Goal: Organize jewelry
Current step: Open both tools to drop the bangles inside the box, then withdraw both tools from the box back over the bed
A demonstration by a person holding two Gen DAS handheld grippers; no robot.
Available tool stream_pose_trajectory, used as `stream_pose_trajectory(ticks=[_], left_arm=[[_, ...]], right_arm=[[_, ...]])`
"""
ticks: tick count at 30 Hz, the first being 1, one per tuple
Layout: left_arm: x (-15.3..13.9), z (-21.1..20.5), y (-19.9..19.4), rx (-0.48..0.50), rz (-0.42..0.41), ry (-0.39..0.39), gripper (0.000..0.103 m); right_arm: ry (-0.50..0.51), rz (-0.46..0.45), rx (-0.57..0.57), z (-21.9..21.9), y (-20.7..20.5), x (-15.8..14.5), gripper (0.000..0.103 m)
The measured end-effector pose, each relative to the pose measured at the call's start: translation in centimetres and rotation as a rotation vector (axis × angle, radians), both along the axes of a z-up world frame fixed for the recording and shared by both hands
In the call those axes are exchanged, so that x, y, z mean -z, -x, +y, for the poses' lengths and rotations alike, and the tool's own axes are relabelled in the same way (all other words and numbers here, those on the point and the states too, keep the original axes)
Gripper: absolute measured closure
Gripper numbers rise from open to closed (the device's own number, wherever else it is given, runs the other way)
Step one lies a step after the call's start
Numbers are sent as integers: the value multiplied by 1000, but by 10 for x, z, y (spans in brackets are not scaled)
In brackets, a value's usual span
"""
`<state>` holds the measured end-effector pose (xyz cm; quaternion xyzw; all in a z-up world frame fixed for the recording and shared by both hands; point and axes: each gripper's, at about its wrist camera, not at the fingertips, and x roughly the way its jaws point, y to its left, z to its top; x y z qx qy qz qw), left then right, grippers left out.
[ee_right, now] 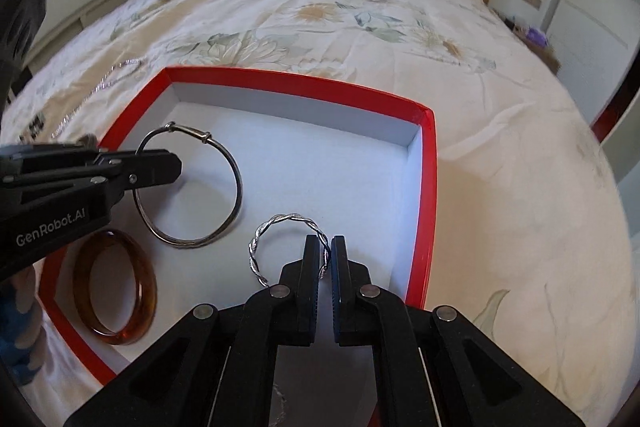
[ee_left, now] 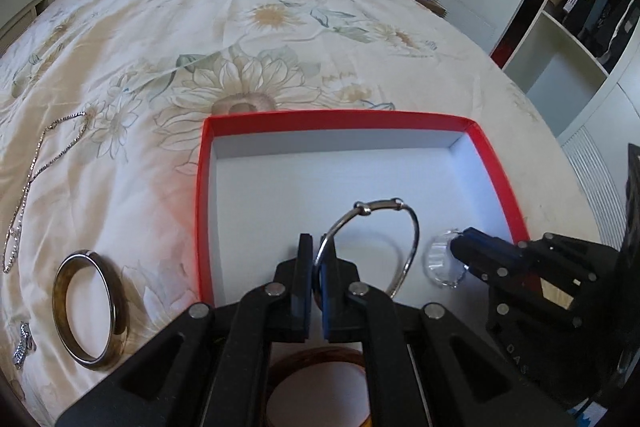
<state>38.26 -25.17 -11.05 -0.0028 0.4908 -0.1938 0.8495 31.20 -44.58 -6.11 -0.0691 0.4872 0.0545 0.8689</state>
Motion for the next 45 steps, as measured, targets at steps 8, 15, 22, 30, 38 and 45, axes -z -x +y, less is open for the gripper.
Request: stream_pose_trajectory(ticks=[8, 15, 22, 30, 38, 45], left_arm=[[-1, -4, -2, -12, 6, -22, 92], [-23, 0, 4, -14, -25, -3, 66], [-56, 19, 47, -32, -86, -56, 66], [-96, 55, 117, -81, -176, -153, 66], [-129, 86, 178, -109, -231, -191, 66], [-143, 108, 224, -111, -262, -221, 66]], right_arm=[[18, 5, 4, -2, 1, -5, 93], [-23, -18, 49, -8, 14, -26, 75], [-91, -60, 95, -5, 45, -56, 65], [-177, -103, 127, 7, 99, -92, 60], [-234, -150, 134, 34, 151, -124, 58], [-245, -175, 105, 63, 191, -146, 58]])
